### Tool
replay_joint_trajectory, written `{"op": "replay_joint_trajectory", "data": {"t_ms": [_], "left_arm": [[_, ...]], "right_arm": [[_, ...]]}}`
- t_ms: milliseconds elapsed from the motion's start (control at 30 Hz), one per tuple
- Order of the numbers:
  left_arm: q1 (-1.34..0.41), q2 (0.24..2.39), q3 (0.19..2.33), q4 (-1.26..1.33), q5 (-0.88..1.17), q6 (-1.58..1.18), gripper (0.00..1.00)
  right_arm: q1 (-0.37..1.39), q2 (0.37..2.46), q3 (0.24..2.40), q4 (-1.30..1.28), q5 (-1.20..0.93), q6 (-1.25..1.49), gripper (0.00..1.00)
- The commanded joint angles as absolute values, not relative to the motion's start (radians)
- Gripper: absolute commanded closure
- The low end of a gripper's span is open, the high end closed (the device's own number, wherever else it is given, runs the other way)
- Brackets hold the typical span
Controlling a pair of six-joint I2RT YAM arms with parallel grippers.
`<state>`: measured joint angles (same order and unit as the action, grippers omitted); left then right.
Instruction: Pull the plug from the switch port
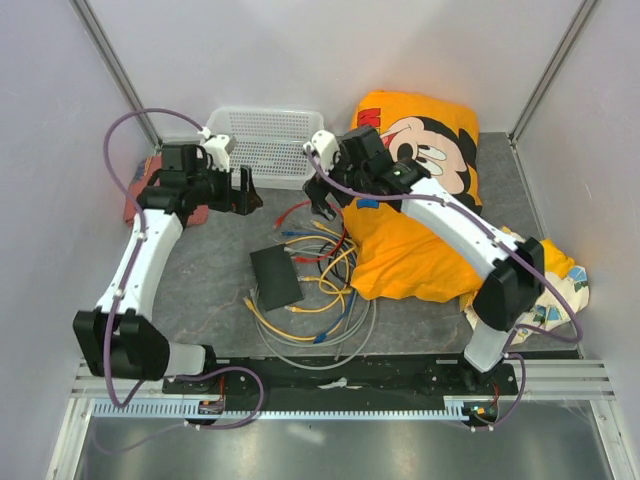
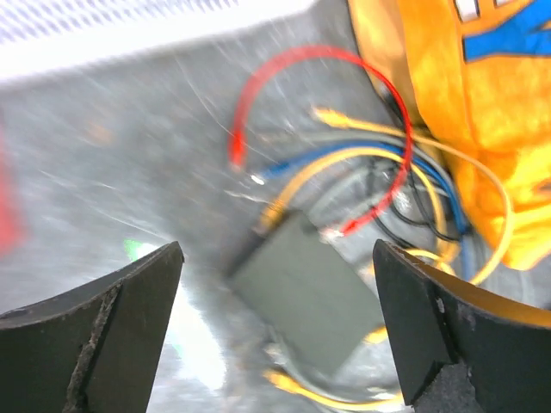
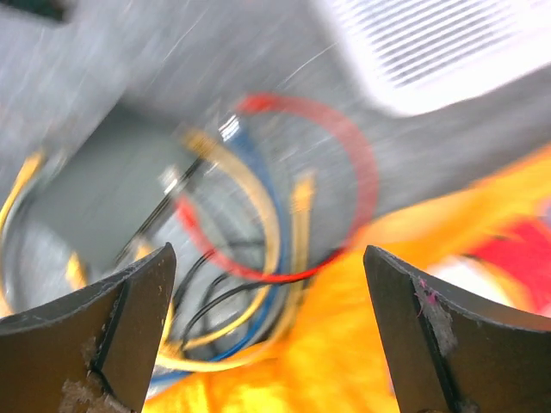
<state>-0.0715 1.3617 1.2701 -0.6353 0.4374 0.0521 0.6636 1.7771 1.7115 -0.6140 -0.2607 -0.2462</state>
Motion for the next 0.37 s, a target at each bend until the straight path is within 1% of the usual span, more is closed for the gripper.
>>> {"op": "replay_joint_trajectory", "data": {"t_ms": [0, 100, 167, 233, 333], "left_arm": [[-0.066, 1.261, 1.356, -0.715, 0.298, 0.227, 0.01], [-0.066, 1.192, 1.345, -0.706, 0.285, 0.193, 0.01], [-0.066, 1.157, 1.316, -0.681, 0.264, 0.132, 0.01], [-0.064, 1.128, 1.247, -0.666, 0.245, 0.1, 0.01], [-0.06, 1.089, 1.164, -0.638, 0.221, 0.048, 0.01]], "right_arm": [[0.657, 1.668, 1.715, -0.454, 0.045, -0.155, 0.02], [0.657, 1.637, 1.68, -0.44, 0.184, -0.098, 0.02], [0.657, 1.62, 1.645, -0.445, 0.227, -0.059, 0.02], [0.657, 1.594, 1.563, -0.443, 0.232, -0.048, 0.02], [0.655, 1.554, 1.479, -0.443, 0.157, -0.051, 0.02]]}}
